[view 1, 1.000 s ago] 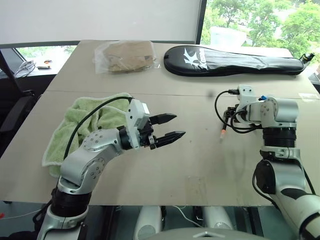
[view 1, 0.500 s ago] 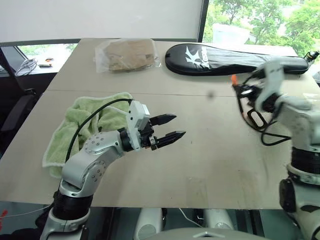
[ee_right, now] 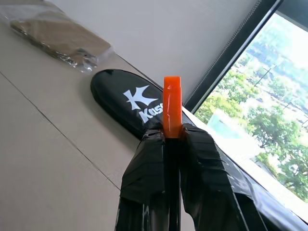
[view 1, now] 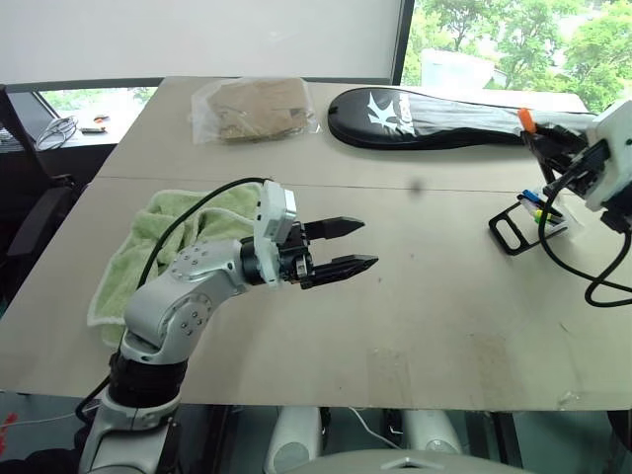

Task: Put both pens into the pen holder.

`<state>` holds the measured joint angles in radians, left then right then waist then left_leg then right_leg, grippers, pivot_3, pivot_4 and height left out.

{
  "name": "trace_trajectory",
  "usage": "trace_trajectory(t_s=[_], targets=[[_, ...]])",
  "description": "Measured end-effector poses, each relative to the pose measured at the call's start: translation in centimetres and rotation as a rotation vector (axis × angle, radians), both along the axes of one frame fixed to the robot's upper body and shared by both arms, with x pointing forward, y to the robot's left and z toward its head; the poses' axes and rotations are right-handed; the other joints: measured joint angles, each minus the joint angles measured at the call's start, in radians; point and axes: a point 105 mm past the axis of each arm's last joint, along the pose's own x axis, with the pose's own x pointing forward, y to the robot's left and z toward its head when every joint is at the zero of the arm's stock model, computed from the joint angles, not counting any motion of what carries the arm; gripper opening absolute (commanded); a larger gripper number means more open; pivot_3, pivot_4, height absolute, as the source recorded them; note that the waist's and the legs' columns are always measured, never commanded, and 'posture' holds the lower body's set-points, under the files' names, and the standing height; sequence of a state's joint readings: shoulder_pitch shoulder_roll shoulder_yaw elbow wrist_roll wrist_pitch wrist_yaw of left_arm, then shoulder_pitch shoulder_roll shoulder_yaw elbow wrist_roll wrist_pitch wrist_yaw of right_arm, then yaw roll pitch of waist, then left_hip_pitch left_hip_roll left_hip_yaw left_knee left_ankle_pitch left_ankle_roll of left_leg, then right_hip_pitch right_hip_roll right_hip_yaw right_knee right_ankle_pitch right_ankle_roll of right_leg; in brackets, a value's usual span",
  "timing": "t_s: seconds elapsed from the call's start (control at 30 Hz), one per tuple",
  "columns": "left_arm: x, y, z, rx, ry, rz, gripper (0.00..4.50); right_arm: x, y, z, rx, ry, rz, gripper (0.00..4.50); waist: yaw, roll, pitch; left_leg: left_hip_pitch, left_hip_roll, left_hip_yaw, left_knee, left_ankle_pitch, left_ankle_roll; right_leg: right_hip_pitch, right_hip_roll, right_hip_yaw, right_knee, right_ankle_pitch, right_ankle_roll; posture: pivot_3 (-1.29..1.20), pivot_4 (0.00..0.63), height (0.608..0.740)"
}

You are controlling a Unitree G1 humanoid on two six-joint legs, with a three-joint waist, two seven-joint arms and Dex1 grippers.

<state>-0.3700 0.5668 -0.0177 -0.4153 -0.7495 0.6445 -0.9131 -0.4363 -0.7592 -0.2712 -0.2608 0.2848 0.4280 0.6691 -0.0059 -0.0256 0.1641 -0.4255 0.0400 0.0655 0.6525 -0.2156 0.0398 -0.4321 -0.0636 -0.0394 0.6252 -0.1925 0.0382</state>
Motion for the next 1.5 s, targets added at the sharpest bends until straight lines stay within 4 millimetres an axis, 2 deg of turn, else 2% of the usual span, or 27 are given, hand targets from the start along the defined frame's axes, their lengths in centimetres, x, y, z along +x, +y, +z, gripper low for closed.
trace_trajectory(t_s=[0.13,0.27,0.6,0.67,0.7,0.73,0.9,0.97,1.07,1.13,1.2,1.27,1.3,1.4,1.5], targets=[[0.1,-0.1,0.3,0.005,-0.019,-0.011,3.37,1.4,0.2,-1.5,-0.029,0.007,0.025,0.03,0.000,0.000,0.000,-0.001,0.000,0.001,0.000,0.000,0.000,0.000,0.000,0.001,0.000,0.000,0.000,0.00,0.150,0.740],[0.0,0.1,0.1,0.013,-0.022,-0.002,3.37,3.3,-1.2,-2.8,-0.098,-0.015,-0.015,0.03,0.001,0.000,0.000,-0.001,0.000,0.001,0.000,0.000,0.000,0.000,0.000,0.001,-0.001,0.001,-0.002,0.00,0.150,0.740],[-0.3,0.3,-0.3,0.015,-0.024,0.037,3.37,4.5,-3.1,-5.4,-0.163,0.005,-0.041,0.03,0.000,0.000,0.000,0.000,0.000,0.001,0.000,0.000,0.000,0.000,0.000,0.001,0.000,0.001,-0.002,0.00,0.150,0.740],[-0.3,0.4,-0.3,0.016,-0.023,0.038,3.37,4.5,-3.5,-5.7,-0.174,0.016,-0.046,0.96,0.000,0.000,0.000,-0.001,0.000,0.001,0.000,0.000,0.000,0.000,0.000,0.001,0.000,0.002,-0.003,0.00,0.150,0.740],[-0.3,0.4,-0.3,0.016,-0.023,0.039,3.37,4.4,-3.6,-5.8,-0.179,0.018,-0.049,1.23,0.000,0.000,0.000,-0.001,0.000,0.001,0.000,0.000,0.000,0.000,0.000,0.001,0.000,0.002,-0.004,0.00,0.150,0.740],[-0.3,0.4,-0.3,0.016,-0.025,0.039,3.37,4.3,-3.9,-5.7,-0.185,0.021,-0.055,1.70,0.001,0.000,0.000,-0.001,0.000,0.001,0.000,0.000,0.000,0.000,0.000,0.001,0.000,0.002,-0.004,0.00,0.150,0.740],[-0.3,0.6,-0.3,0.013,-0.034,0.043,3.37,2.1,-5.7,-6.3,-0.199,0.067,-0.089,3.89,0.012,0.000,0.000,0.000,0.000,0.002,0.000,0.000,0.000,0.000,0.000,0.001,0.000,0.002,-0.004,0.00,0.150,0.740],[-0.5,0.6,-0.1,0.008,-0.035,0.020,3.37,0.8,-6.2,-6.7,-0.191,0.091,-0.098,4.45,0.019,0.000,0.000,0.000,0.000,0.002,0.000,0.000,0.000,0.000,0.000,0.001,0.000,0.002,-0.004,0.00,0.150,0.740],[-0.5,0.3,0.7,-0.001,-0.060,-0.005,3.37,-0.5,-5.9,-6.3,-0.147,0.098,-0.090,4.45,0.020,0.000,0.000,0.000,0.000,0.002,0.000,0.000,0.000,0.000,0.000,0.001,0.000,0.000,0.000,0.00,0.150,0.740],[-0.5,0.1,1.6,-0.007,-0.089,-0.019,3.37,-1.5,-5.1,-5.3,-0.112,0.087,-0.060,4.45,0.021,0.000,0.000,0.001,0.000,0.002,0.000,0.000,0.000,0.001,0.000,0.001,0.001,0.000,0.000,0.00,0.150,0.740],[-0.4,0.0,1.8,-0.010,-0.094,-0.025,3.37,-3.0,-4.1,-4.4,-0.058,0.100,-0.011,4.45,0.020,0.000,0.000,0.004,0.001,0.003,0.000,0.000,0.000,0.003,0.000,0.002,0.001,0.000,0.000,0.00,0.150,0.740],[0.2,0.3,1.4,-0.008,-0.077,0.004,3.37,-4.4,-2.4,-4.4,-0.010,0.145,0.052,4.45,0.019,0.000,0.000,0.005,0.001,0.002,-0.001,0.000,0.000,0.003,0.001,0.003,0.001,0.000,0.000,0.00,0.150,0.740],[0.5,0.5,1.2,-0.004,-0.066,0.032,3.37,-5.2,-1.3,-4.8,-0.004,0.180,0.091,4.45,0.019,0.000,0.000,0.005,0.001,0.002,-0.001,0.000,0.000,0.003,0.001,0.003,0.001,0.000,0.000,0.00,0.150,0.740],[1.3,1.7,0.0,0.020,-0.038,0.137,3.37,-7.0,0.3,-6.5,0.032,0.266,0.137,4.45,0.020,-0.001,0.000,0.006,0.001,0.001,-0.001,0.000,0.000,0.004,0.000,0.003,0.000,0.000,0.000,0.00,0.150,0.740],[2.0,4.0,-1.7,0.052,0.011,0.277,3.37,-8.8,0.5,-9.5,0.082,0.387,0.122,4.45,0.021,-0.001,0.000,0.006,0.001,0.000,-0.001,0.000,0.000,0.003,0.000,0.004,0.000,0.000,0.000,0.00,0.150,0.740]])
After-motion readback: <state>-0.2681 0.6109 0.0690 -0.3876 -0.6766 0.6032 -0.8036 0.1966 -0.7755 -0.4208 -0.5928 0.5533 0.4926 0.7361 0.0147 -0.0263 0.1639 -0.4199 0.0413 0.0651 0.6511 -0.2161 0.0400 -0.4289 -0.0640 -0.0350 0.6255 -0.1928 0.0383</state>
